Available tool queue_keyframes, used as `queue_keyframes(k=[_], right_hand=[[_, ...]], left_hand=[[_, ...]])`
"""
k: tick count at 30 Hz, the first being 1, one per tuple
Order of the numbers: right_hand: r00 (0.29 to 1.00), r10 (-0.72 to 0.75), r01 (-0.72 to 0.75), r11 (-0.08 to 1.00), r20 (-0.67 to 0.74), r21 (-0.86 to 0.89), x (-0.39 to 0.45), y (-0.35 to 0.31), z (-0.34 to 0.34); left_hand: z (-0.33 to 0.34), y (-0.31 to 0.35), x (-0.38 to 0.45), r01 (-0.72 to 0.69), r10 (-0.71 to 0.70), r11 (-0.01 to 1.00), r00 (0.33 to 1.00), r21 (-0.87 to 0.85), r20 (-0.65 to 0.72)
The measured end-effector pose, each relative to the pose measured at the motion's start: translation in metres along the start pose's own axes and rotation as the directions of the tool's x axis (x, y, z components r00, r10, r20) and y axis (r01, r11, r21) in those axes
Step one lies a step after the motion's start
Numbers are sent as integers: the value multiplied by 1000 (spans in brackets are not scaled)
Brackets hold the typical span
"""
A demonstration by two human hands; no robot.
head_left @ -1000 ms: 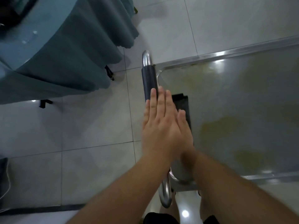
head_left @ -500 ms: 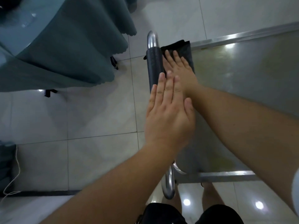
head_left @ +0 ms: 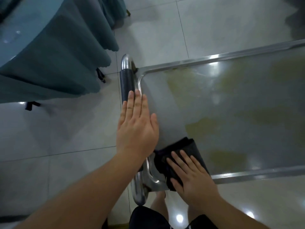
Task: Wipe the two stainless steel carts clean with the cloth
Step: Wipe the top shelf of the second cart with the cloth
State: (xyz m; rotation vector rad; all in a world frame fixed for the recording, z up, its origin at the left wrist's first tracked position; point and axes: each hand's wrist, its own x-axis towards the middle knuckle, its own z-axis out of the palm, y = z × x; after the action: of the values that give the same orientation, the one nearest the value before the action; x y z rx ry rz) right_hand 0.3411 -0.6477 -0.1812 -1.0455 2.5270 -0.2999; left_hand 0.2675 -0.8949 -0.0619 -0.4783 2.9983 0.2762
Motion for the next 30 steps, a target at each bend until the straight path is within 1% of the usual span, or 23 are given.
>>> queue_keyframes(k=[3, 6, 8, 10, 14, 17, 20, 22, 25, 27, 30], right_hand=[[999, -9, 9, 1000, -36, -18, 36, 18, -11], [993, 19, -24, 999, -118, -40, 100, 41, -35], [987, 57, -64, 997, -148, -49, 148, 53, -56], [987, 97, -104, 994, -130, -44, 197, 64, -76], [987, 152, -153, 988, -49, -21, 286, 81, -109], [990, 140, -140, 990, -12, -21, 317, 90, -117], [991, 131, -131, 991, -39, -10, 304, 88, -111], [989, 121, -122, 993, -84, -4, 272, 81, -102], [988, 82, -86, 996, -129, -23, 204, 70, -80], [982, 96, -102, 994, -166, -31, 154, 66, -64], [982, 134, -139, 990, -135, -30, 80, 63, -45]], left_hand=[[-1, 0, 0, -6, 6, 1000, 1000, 6, -6], [0, 1, 1, -15, 15, 1000, 1000, 0, -17], [1, 2, 0, -15, 15, 1000, 1000, 2, -27], [2, 1, 0, -7, 8, 1000, 999, 11, -42], [5, 2, 2, 3, -1, 999, 999, 41, -47], [6, 1, 4, 12, -10, 998, 999, 58, -40], [5, 1, 4, 25, -24, 998, 999, 64, -26], [3, 2, 4, 24, -24, 998, 1000, 64, -3], [0, 3, 5, 30, -31, 997, 1000, 65, 6], [-1, 4, 5, 33, -33, 997, 999, 65, 10], [-3, 5, 4, 33, -34, 998, 999, 54, 36]])
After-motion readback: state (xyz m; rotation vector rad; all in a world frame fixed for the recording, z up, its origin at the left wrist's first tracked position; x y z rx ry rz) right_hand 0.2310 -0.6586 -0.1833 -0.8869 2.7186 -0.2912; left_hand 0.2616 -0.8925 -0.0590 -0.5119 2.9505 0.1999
